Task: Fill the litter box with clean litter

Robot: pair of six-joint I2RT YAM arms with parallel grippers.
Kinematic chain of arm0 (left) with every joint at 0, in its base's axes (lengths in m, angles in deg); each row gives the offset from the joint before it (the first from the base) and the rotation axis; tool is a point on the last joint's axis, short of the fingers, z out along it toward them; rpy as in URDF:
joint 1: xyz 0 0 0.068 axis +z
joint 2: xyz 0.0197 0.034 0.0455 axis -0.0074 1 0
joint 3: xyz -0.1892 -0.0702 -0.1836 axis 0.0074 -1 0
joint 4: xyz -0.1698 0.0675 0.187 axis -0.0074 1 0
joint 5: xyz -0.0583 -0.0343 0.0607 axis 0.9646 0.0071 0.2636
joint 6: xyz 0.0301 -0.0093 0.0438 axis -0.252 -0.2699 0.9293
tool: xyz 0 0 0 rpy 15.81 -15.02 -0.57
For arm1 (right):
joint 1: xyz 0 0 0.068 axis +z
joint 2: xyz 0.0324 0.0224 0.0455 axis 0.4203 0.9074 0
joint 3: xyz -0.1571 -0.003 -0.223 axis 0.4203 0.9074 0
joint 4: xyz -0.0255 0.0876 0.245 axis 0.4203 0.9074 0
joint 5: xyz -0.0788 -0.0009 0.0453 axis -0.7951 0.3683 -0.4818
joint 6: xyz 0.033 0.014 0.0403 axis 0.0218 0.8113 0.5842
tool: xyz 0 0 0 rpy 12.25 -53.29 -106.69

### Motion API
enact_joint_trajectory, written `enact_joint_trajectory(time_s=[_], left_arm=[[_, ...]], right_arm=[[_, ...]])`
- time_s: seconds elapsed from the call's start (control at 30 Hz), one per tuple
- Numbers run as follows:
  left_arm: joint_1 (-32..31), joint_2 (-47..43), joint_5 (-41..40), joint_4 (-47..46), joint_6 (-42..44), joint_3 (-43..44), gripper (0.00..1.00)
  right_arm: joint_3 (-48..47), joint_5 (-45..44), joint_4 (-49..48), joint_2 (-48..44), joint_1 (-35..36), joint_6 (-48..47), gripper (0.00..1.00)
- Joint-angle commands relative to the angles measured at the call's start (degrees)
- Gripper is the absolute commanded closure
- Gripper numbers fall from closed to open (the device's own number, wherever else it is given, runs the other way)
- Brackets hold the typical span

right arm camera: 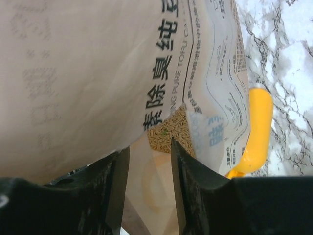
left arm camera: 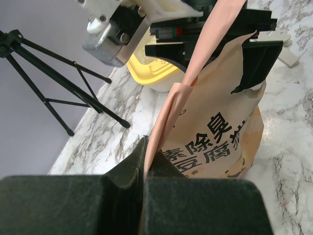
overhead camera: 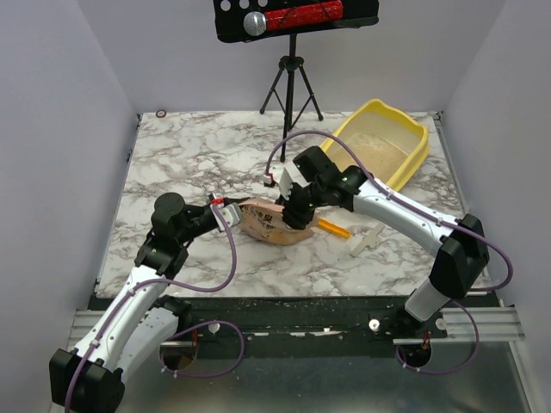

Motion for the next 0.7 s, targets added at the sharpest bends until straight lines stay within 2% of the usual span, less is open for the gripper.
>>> enact_joint_trajectory(time_s=[0.0,0.17,0.4,0.67], left_arm=[[0.1,-2.2,0.6,-7.3,0.7,1.3,1.00],[0.1,-2.7,0.7,-7.3,0.5,1.2,1.00],[-0.2,-3.2,0.6,-7.5,0.4,1.1,1.00],[-1.0,-3.7,-0.1,-7.6,0.4,0.8,1.00]], right_arm=[[2.9,-0.9,4.7,-5.7,0.5,-0.9,0.51],[5.5,-0.8,4.7,-10.6,0.5,0.3,0.45],[10.8,-1.9,4.2,-12.3,0.5,1.7,0.44],[5.4,-2.3,5.3,-7.5,0.5,1.4,0.47]])
